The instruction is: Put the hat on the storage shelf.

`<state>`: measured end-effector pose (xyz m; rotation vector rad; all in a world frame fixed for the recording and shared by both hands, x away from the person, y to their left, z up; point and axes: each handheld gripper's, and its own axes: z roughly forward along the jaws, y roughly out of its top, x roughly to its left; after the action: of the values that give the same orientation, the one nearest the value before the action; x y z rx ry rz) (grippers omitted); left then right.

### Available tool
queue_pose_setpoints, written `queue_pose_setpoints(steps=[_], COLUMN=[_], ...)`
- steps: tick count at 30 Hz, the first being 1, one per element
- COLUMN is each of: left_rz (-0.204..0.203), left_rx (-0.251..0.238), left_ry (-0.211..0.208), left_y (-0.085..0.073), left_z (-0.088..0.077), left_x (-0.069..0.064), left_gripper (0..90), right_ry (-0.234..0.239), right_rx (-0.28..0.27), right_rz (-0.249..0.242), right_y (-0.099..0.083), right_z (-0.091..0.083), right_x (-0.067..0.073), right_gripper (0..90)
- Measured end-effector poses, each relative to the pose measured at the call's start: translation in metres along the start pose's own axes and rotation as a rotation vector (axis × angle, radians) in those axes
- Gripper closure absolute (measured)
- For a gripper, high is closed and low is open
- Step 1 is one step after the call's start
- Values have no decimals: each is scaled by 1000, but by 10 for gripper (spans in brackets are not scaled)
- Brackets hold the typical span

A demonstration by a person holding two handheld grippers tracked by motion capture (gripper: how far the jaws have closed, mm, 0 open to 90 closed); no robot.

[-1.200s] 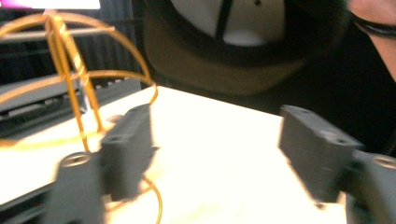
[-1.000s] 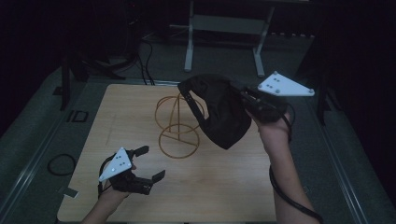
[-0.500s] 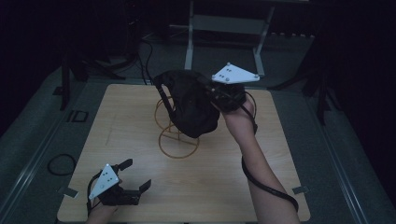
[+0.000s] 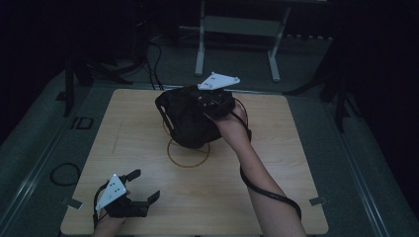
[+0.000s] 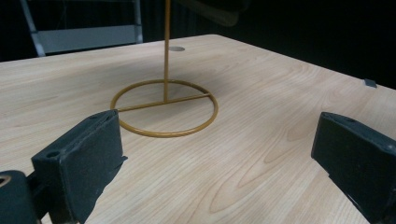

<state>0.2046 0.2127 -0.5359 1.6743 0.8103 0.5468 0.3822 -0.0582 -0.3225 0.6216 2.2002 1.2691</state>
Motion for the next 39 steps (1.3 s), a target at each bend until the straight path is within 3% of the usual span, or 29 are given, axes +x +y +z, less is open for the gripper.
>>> queue_pose_setpoints(steps=[6,9,12,14,19,23,39], left_rz=[0,1,0,0,0,-1,-4], left_rx=[-3,1,3,3,4,7,1], left_ry=[-3,-1,-5,-7,-11,-12,-13], left_y=[-1,-2,-2,-2,-2,-3,-3], left_z=[0,0,0,0,1,1,2], left_x=[1,1,1,1,0,0,0], left_gripper=[26,26,26,26,26,26,26], right_ry=[37,76,156,126,137,116,135], right_rx=[16,-7,-7,-7,-14,-12,-32], right_rz=[36,72,107,77,102,101,109], right_y=[-3,-4,-5,-7,-9,-9,-16], right_z=[13,15,19,21,22,22,2], right_x=[1,2,4,8,5,4,-2], right_gripper=[868,835,744,690,606,525,395])
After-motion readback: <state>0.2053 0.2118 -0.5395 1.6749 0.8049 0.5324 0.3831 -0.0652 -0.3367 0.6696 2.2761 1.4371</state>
